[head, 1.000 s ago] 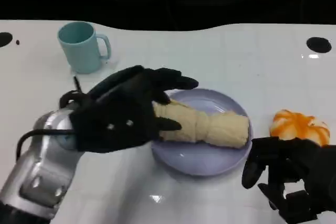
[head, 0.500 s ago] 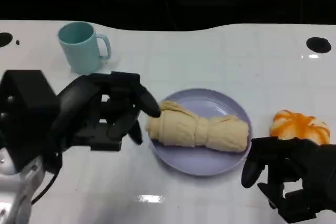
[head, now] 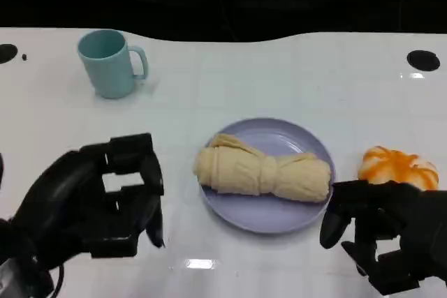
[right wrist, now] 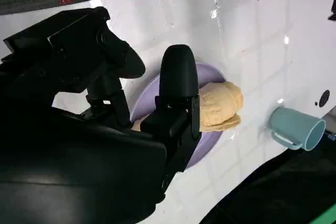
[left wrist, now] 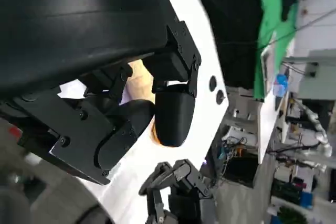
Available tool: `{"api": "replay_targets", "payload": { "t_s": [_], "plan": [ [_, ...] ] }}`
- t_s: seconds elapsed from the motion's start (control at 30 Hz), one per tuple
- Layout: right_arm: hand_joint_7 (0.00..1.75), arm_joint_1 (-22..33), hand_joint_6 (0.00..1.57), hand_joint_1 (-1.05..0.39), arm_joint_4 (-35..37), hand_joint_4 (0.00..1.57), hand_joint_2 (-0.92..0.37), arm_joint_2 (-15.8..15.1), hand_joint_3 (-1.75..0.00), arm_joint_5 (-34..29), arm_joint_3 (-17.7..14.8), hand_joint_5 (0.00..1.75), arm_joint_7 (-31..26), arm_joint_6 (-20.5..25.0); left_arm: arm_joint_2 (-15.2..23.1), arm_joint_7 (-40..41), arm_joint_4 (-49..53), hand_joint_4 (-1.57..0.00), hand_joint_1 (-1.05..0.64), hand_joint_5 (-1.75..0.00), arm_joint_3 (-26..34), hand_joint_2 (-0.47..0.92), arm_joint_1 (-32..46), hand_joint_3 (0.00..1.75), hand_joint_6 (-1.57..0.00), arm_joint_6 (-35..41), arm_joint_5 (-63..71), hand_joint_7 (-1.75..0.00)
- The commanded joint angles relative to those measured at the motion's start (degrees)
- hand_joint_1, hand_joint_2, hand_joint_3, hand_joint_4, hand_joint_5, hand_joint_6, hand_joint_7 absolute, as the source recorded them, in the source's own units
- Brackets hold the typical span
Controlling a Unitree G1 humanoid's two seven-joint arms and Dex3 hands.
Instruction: Grasp the towel on the left side of the plate with the left hand and place it into the plate.
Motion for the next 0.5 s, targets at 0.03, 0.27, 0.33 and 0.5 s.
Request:
{"api": "replay_targets", "payload": {
  "t_s": [0.03,0.27,0.33,0.5],
  "plan": [
    [1.44,0.6,0.71,0.02,-0.1,0.72,-0.55,-1.2,-1.1,-0.1,-1.0,1.73,0.4,-0.6,-1.6,5.0,0.2,-0.82,-0.08,-1.75,1.9,0.54,0.6,1.34,-0.68,5.2,-3.9,-1.73],
    [1.44,1.2,0.7,0.03,-0.7,0.7,-0.56,-1.4,-1.08,0.4,-2.2,1.72,0.3,0.4,0.1,7.3,2.7,-0.81,-0.09,-1.75,1.3,0.59,-0.6,1.29,-0.66,10.9,-6.2,-1.75],
    [1.44,1.4,0.7,0.03,-0.3,0.7,-0.57,-1.1,-1.07,1.0,-2.7,1.72,0.3,-0.3,0.4,7.8,3.6,-0.8,-0.1,-1.75,1.1,0.59,-1.0,1.29,-0.66,11.5,-5.8,-1.75],
    [1.46,1.6,0.69,0.04,1.0,0.7,-0.57,-1.2,-1.07,1.0,-3.1,1.72,0.3,-3.0,0.6,8.6,5.6,-0.81,-0.11,-1.75,2.0,0.63,-2.6,1.25,-0.67,13.6,-7.2,-1.75]
  ]
}}
